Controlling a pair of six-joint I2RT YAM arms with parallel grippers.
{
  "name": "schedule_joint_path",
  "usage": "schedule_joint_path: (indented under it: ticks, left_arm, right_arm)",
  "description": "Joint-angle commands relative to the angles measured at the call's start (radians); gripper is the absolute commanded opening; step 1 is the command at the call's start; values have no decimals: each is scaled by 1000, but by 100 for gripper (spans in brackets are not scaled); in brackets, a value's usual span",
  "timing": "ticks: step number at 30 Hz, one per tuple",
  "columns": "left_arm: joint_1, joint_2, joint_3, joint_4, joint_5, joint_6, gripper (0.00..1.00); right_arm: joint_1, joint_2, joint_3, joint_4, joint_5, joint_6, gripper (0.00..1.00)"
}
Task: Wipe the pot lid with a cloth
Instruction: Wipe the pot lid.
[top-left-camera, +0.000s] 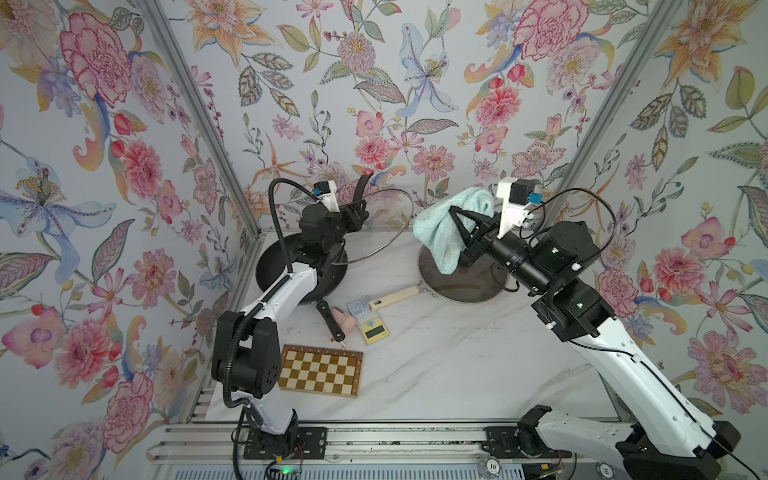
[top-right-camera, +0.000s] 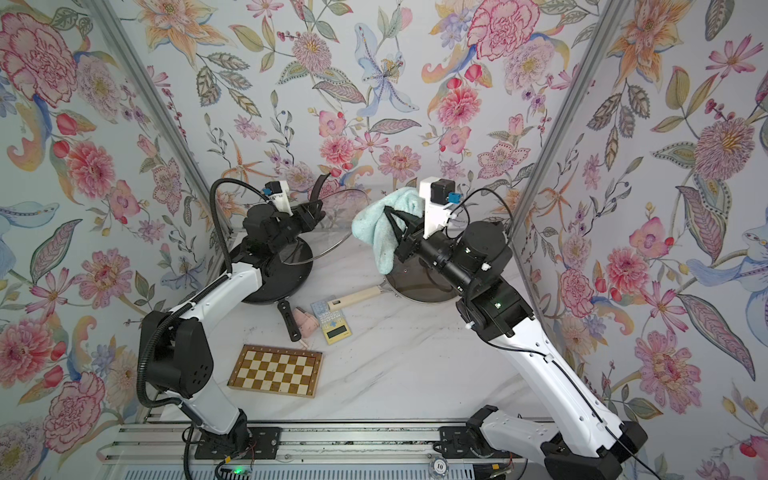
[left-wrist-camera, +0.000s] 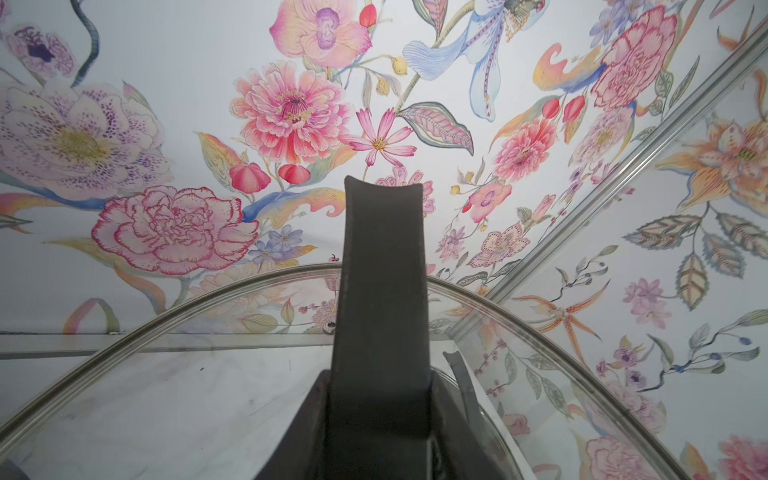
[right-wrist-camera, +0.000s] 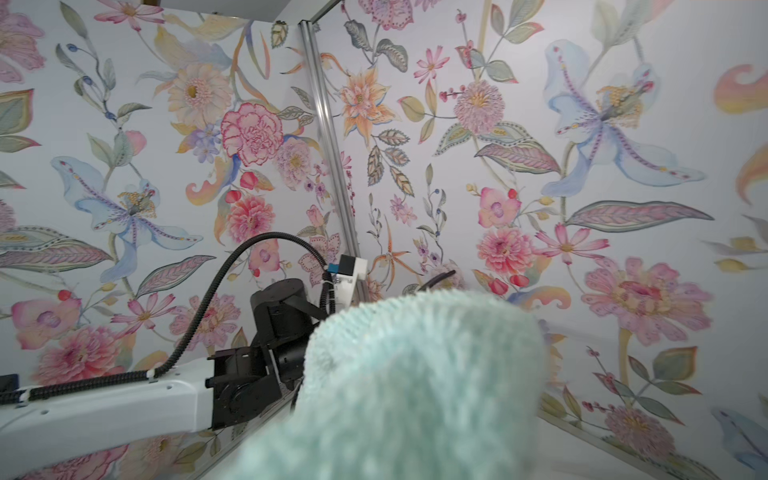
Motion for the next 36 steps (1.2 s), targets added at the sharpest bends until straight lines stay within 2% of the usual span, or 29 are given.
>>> schedule_joint_path:
  ticks: [1,3,8,15,18,23,29,36]
  left_arm:
    - [-26,-119,21,233,-115,161,0]
    - [-36,-126,15,265,-131,192,0]
    - [-63,-185,-8,334,-197,262,0]
    - [-110,-264,-50,339,-235,393,0]
    - [-146,-289,-76,321,-263,449,0]
    - [-181,-329,-124,333,-285,449,0]
    - [-190,-398,-155,315,-299,498,0]
    - [-196,-454,-158,230,-216,516,0]
  right_arm:
    - [74,137,37,-137,-60,-38,1]
    - [108,200,44,-105,-103,-7,1]
    - [134,309,47,-52,-117,54,1]
    - [139,381,61,-73,-26,76,1]
    - [141,413,99,-60,-34,76,1]
    - [142,494,197,-94,-3,74,0]
    - [61,523,217,-188,64,61,0]
    - [-71,502,230,-216,95,34,0]
